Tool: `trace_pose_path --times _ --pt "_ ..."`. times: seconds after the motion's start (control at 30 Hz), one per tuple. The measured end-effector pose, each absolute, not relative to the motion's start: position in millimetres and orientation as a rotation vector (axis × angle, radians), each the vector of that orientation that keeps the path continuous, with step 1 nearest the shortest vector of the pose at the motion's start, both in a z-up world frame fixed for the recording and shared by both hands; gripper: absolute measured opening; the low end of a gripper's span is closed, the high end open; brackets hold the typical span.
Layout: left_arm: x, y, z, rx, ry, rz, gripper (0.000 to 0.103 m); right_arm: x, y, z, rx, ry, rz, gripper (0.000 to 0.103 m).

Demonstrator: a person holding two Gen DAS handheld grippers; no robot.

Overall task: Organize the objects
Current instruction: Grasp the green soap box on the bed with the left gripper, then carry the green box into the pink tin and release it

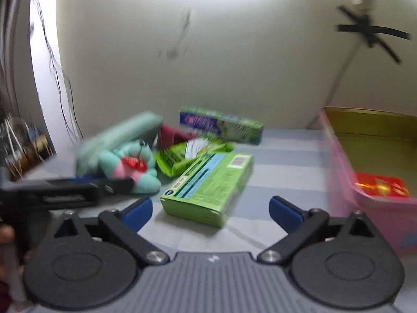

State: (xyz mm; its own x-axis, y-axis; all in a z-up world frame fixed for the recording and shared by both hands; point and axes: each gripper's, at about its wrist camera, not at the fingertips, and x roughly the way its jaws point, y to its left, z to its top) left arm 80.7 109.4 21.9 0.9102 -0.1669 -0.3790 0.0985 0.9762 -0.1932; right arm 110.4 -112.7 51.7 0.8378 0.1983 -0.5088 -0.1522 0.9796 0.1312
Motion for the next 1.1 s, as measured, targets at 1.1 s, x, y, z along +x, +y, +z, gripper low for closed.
trace_pose_path --times 1.1 --pt "57 4 29 -0.038 0.549 -0.634 0.092 -22 -226 34 0.029 0.539 0.168 0.099"
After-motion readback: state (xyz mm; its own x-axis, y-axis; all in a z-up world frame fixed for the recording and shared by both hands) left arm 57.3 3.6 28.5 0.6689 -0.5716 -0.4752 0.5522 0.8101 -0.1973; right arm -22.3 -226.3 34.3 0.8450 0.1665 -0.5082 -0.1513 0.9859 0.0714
